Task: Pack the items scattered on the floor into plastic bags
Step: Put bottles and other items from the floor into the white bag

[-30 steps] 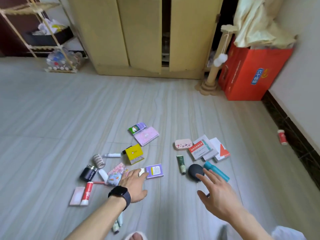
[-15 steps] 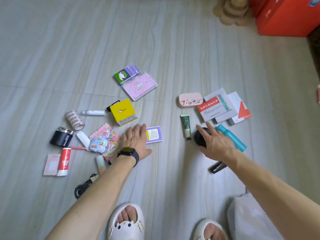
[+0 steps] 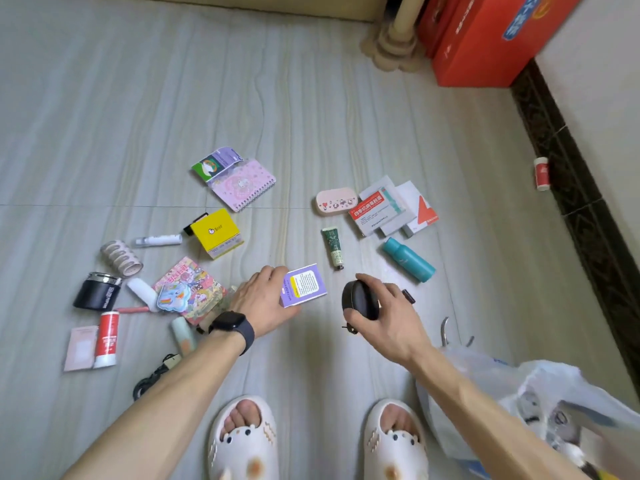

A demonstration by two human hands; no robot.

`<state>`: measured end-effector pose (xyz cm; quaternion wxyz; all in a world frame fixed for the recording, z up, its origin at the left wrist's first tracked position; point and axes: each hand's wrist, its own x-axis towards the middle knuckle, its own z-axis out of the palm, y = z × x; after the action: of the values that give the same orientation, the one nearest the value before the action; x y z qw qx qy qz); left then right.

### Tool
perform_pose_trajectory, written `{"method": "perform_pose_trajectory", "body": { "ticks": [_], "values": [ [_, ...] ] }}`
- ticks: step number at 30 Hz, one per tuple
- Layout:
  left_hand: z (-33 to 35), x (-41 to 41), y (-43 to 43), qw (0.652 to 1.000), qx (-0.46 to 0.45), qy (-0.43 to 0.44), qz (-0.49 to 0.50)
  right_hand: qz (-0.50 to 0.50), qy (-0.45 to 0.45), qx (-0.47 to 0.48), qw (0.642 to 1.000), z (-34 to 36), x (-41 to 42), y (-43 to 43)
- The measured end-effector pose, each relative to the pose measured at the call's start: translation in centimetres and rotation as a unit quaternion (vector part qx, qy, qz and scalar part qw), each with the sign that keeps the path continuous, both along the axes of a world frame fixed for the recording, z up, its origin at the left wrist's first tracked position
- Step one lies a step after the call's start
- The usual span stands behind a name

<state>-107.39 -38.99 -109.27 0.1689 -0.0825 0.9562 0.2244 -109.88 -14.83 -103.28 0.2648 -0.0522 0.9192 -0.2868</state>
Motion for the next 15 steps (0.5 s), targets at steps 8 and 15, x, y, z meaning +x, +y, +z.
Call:
{"method": "perform_pose_trajectory", "body": {
  "ticks": [8, 15],
  "values": [
    [13.0, 2.0, 7.7, 0.988, 0.000, 0.082, -0.132, -0.256, 0.045, -0.265, 0.929, 12.7, 15.2, 12.6],
    [22.7, 1.4, 19.8, 0.927, -0.080, 0.166, -0.326, -0.346, 0.081, -0.035, 0.934, 13.0, 22.1, 25.3]
  ]
}}
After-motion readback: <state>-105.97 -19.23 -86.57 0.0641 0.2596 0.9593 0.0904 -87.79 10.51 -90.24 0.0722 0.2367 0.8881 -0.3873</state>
